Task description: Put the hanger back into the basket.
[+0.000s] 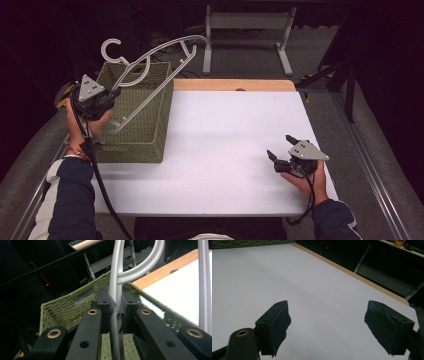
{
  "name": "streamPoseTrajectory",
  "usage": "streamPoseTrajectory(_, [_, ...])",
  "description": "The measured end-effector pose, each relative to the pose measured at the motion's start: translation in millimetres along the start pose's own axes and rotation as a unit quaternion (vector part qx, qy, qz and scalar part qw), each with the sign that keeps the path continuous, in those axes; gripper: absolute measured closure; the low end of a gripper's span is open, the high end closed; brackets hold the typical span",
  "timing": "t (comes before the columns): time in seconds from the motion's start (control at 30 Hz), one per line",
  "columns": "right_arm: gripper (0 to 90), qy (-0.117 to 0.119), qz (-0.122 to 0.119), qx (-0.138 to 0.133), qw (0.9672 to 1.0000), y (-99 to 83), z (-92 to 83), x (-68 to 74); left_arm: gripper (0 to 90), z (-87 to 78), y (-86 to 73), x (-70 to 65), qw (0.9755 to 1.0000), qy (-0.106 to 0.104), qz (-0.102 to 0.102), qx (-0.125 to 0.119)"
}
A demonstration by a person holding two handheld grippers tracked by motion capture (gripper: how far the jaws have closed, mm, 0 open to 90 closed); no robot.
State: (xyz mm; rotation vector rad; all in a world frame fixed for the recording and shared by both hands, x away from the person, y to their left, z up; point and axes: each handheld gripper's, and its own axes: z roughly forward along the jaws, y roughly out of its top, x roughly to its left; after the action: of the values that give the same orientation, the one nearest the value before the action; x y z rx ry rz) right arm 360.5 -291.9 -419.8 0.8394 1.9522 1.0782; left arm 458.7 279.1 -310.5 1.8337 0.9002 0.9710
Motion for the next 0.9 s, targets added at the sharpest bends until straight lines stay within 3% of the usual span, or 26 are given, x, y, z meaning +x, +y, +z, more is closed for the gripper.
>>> streamPoseTrajectory(0.13, [19.7,0.001,-0.003,0.003,1.0,-0.5,2.3,1.3,81.4,2.4,-3.1,8.8,0.9999,0.002,-0.007,0.008])
streamPoseTrajectory(0.43, [20.1,0.006,-0.006,0.011,0.9999,-2.0,4.6,2.4,81.3,20.0,-13.4,30.4,0.9983,0.017,-0.015,0.053])
streamPoseTrajectory(0.73, [20.2,0.012,-0.011,0.016,0.9997,-3.0,6.0,4.0,81.2,35.4,-29.0,38.3,0.9951,0.018,-0.029,0.092])
streamPoseTrajectory(0.9, [20.4,0.013,-0.013,0.018,0.9997,-2.5,6.1,5.0,81.0,41.4,-34.4,42.6,0.9935,0.032,-0.033,0.104])
